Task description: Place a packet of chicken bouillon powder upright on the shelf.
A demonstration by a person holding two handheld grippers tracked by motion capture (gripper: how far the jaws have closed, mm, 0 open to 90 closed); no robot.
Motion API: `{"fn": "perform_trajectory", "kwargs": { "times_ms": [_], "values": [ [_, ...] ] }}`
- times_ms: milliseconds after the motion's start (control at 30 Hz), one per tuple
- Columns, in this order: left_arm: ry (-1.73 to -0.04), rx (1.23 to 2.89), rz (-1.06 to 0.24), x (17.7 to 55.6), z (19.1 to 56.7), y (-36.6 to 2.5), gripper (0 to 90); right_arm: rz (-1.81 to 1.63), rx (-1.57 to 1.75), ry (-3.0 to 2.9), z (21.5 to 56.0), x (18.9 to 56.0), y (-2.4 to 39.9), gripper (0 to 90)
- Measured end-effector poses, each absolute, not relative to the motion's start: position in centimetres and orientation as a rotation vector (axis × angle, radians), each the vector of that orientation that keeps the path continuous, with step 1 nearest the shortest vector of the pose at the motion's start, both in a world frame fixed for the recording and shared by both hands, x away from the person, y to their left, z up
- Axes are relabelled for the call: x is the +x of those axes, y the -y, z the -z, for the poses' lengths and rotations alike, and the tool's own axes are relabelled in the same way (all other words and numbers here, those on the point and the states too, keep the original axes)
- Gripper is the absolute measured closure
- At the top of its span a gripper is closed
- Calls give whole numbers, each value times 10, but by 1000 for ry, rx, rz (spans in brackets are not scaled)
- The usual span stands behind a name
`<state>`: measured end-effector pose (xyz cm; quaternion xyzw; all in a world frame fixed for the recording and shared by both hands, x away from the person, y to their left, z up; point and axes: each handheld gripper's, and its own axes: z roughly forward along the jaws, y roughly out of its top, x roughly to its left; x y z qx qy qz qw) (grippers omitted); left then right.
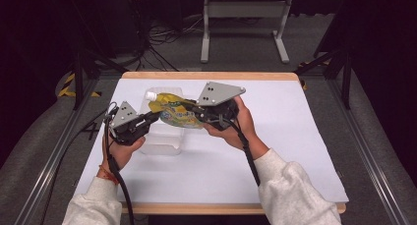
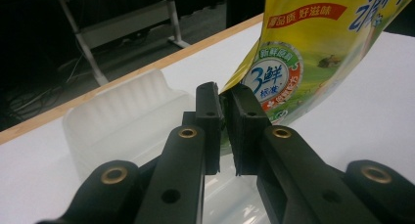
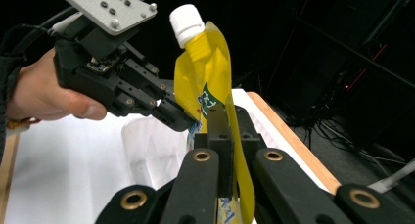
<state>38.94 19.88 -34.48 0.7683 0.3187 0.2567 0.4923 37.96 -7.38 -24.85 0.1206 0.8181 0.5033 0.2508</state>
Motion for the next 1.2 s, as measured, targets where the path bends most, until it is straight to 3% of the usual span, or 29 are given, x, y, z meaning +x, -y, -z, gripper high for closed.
{"fn": "perform_trajectory", "kwargs": {
  "times_ms": [500,1200],
  "values": [
    [-853,1852,-626,416,357,-231,841,-1428,395,-2224,266,414,39,900],
    [-920,1864,-623,426,370,-246,834,-1486,459,-2247,286,430,19,900]
  ]
}}
